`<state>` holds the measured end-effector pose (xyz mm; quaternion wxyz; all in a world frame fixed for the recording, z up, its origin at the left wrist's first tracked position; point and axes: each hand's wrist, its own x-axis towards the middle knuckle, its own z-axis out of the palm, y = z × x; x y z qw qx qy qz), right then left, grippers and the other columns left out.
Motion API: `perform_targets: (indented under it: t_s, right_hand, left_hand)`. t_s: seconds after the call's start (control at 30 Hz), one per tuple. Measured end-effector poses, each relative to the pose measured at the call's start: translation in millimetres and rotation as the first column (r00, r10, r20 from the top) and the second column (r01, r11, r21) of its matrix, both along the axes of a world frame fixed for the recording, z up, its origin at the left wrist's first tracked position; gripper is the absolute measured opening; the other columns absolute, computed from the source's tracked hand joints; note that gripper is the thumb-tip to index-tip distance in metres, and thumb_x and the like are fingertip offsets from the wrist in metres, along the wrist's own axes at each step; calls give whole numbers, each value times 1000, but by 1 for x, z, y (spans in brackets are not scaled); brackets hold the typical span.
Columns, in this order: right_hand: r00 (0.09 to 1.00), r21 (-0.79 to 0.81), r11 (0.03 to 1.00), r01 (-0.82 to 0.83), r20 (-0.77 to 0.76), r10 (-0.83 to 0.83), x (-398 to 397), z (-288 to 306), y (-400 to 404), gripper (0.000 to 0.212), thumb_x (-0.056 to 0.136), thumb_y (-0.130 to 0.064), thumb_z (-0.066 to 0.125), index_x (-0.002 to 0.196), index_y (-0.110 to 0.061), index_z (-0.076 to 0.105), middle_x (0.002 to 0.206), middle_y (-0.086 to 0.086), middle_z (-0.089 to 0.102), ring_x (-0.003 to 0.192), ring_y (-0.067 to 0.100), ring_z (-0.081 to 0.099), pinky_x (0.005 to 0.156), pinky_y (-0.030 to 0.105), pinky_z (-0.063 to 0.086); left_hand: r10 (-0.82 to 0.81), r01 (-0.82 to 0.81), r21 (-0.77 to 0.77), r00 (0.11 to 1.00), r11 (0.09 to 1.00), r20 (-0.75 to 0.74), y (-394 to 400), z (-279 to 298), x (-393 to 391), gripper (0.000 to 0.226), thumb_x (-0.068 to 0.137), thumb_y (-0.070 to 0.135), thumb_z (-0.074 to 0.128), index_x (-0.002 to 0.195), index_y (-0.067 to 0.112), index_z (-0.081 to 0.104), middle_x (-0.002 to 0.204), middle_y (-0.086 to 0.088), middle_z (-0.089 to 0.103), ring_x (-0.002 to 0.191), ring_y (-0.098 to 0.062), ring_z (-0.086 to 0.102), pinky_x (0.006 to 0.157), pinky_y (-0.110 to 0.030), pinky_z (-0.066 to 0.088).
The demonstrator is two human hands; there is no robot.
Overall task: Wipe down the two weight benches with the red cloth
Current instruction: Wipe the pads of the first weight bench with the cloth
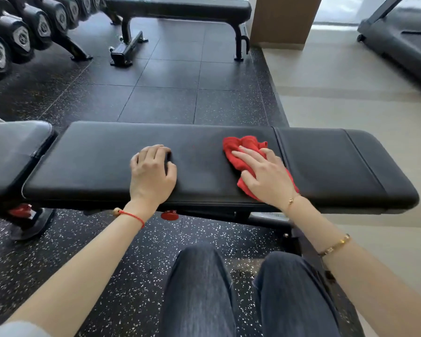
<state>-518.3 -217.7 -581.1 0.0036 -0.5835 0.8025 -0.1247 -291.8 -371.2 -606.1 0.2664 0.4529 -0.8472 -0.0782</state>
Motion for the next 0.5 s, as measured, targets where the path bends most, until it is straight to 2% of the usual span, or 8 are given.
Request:
perform_targets:
  t_s: [0.1,0.17,0.23,0.4,0.5]
  right_hand:
    - [978,22,978,206,-44,-204,-26,5,-19,52,92,-35,39,144,-33,41,154,-13,36,133,34,33,113,41,23]
    - [966,35,966,257,-48,-256,-19,7,-42,51,94,-33,41,145,-31,41,155,-11,34,134,35,31,114,43,23]
    - [976,48,977,209,-67,-206,3,8,-57,51,94,-34,40,145,-30,40,155,-10,35,132,34,33,113,42,25]
    - [994,54,994,-94,-43,96,73,1,-39,57,88,-37,39,145,-34,41,153,-14,36,133,31,32,112,41,23]
    - [987,49,987,-154,-41,156,71,1,-14,58,86,-39,36,145,-38,40,153,-19,34,134,28,32,113,41,25]
  left_hand:
    - [-4,4,2,1000,1000,10,0,-1,1,40,87,29,40,118,15,60,129,-4,60,126,-27,49,113,-46,30]
    - [-7,6,10,1000,1000,17,1,-1,0,40,87,28,41,120,13,60,131,-5,59,128,-27,48,115,-47,28]
    - [-12,12,12,1000,1000,23,1,-2,1,37,90,25,46,122,12,60,134,-7,58,130,-27,47,117,-47,28]
    - [-14,14,18,999,1000,30,2,-2,2,37,91,19,52,127,11,60,139,-7,57,134,-26,45,119,-47,25]
    - [-13,13,19,1000,1000,19,3,-1,3,38,91,18,52,127,12,61,141,-5,57,136,-24,45,119,-46,24]
